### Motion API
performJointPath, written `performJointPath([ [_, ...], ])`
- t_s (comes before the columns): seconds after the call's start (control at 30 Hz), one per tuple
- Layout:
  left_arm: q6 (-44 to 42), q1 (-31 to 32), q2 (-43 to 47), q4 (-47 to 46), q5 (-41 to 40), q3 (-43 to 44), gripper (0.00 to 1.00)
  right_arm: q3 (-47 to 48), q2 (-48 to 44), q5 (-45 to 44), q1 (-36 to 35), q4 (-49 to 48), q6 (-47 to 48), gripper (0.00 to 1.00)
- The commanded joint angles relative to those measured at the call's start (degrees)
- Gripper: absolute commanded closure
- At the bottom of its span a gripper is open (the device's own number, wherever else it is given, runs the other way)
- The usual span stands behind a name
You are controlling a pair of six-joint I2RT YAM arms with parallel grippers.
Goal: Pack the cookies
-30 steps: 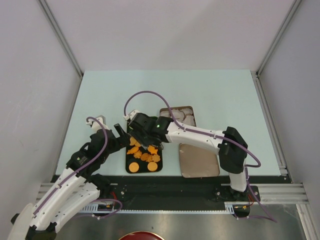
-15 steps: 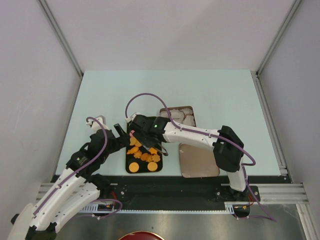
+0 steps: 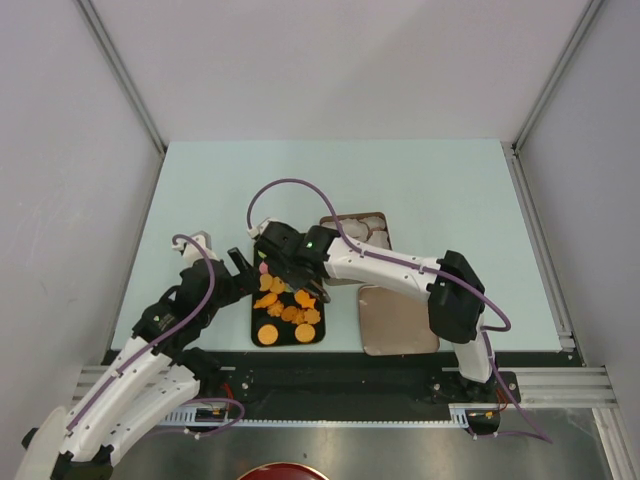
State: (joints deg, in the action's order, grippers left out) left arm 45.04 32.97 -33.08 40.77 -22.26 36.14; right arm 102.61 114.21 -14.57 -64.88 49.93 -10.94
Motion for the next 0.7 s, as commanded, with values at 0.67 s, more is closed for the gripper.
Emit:
performJointPath([
  [0.67,0.6,-0.3,-0.1,-2.2,0.7,-0.8,0.00,0.1,-3.9,7.1,2.7,-1.1,-1.8,0.54],
])
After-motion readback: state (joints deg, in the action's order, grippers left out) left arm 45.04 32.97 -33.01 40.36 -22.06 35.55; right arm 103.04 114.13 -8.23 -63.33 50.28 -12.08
